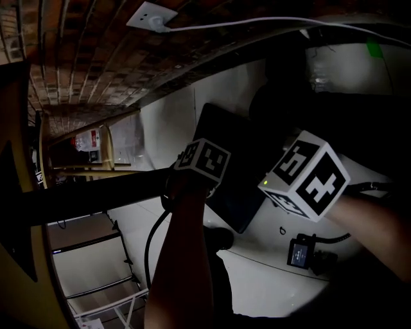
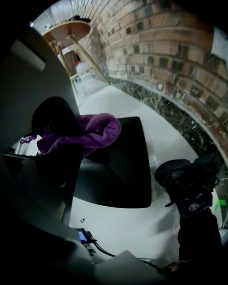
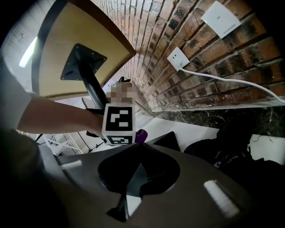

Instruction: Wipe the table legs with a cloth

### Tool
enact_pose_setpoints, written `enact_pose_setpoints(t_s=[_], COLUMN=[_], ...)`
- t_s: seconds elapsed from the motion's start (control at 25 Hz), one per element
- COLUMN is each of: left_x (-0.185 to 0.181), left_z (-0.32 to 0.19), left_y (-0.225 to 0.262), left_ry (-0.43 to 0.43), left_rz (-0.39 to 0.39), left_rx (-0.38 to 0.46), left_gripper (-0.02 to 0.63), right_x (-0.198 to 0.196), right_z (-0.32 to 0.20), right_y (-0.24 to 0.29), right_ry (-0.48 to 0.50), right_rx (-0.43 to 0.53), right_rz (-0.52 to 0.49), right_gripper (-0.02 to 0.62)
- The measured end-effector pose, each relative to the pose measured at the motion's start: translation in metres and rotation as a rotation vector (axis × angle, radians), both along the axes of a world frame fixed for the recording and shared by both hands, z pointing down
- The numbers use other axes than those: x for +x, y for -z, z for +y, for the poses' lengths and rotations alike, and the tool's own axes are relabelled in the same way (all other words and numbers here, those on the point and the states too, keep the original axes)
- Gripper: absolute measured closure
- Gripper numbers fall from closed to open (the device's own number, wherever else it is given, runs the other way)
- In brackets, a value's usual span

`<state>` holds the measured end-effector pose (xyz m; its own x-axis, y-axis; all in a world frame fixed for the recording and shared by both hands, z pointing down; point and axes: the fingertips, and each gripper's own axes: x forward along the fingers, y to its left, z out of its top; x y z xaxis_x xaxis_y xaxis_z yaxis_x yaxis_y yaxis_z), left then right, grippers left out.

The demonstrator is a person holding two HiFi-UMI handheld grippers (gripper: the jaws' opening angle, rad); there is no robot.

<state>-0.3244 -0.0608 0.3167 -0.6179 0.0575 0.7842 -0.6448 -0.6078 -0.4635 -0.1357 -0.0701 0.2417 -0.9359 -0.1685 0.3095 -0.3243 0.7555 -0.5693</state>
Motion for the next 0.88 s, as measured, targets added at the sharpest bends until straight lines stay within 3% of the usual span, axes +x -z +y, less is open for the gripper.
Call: enact_pose_setpoints(t_s=[0.28, 0.56, 0.72, 0.88], left_x=[0.005, 0.003, 0.01, 0.031], left_z=[0.015, 0.006, 0.008, 0.012], left_y=[-0.081, -0.105, -0.101, -0.078], left_ry=[0.115, 0.088, 0.038, -0.041], left_rz=[0.039, 0.0, 0.034, 0.03], left_rx=[-0.087, -0.069, -0.008, 0.128], left_gripper=[0.541, 0.543, 0.54, 0.54], right_x=[0.004, 0.006, 0.005, 0.006], right_z=[-0.002, 0.004, 0.011, 0.02], right_y=[-0.033, -0.056, -0.055, -0.056], right_ry=[-0.015, -0.003, 0.017, 0.049], right_rx=[-0.042, -0.061, -0.035, 0.006], right_rz=[0.055, 0.101, 0.113, 0.128], right_gripper=[0.594, 0.594, 0.594, 0.594])
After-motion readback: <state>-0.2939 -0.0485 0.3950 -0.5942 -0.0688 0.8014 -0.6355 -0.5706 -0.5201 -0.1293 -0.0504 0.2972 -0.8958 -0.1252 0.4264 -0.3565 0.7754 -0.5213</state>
